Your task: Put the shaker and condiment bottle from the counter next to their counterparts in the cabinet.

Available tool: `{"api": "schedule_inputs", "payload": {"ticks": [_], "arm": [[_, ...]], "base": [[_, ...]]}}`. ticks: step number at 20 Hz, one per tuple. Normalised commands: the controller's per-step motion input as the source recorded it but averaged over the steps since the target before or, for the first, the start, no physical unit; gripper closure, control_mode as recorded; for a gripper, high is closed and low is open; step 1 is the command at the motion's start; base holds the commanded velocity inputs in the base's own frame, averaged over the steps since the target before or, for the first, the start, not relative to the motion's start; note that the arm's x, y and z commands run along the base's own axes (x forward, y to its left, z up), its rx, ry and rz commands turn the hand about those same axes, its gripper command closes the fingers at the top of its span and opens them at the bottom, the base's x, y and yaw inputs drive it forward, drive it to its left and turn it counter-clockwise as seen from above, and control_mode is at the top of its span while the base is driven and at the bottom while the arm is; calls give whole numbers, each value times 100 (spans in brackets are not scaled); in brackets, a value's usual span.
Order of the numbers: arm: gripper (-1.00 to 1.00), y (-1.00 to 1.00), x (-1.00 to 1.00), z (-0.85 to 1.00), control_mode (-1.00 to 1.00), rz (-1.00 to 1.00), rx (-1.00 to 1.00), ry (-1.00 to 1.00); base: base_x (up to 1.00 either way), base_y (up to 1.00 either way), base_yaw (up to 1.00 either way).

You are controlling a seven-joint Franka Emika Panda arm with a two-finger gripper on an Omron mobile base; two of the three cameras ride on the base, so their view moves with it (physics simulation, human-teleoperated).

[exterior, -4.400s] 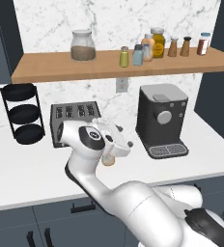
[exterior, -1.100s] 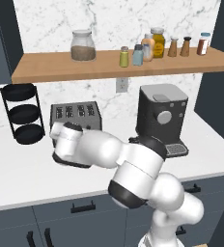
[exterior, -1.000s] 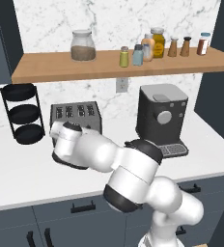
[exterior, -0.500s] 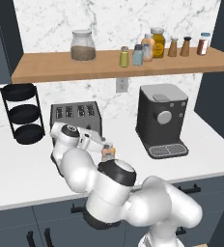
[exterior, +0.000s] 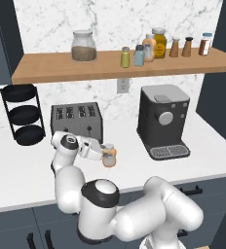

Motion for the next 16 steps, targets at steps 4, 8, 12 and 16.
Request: {"api": "schedule_inputs", "payload": {"ticks": [4,8,12,16], "arm": [[-100,-8,0,-3,-100,0,1,0],[-100,-16,0,0,-100,0,1,0],[100,-1,0,-4,-100,0,0,0],[100,-1,0,-1,-100,0,0,0]], "base": [[0,0,0],[0,0,0],[0,0,0],[0,0,0]]}}
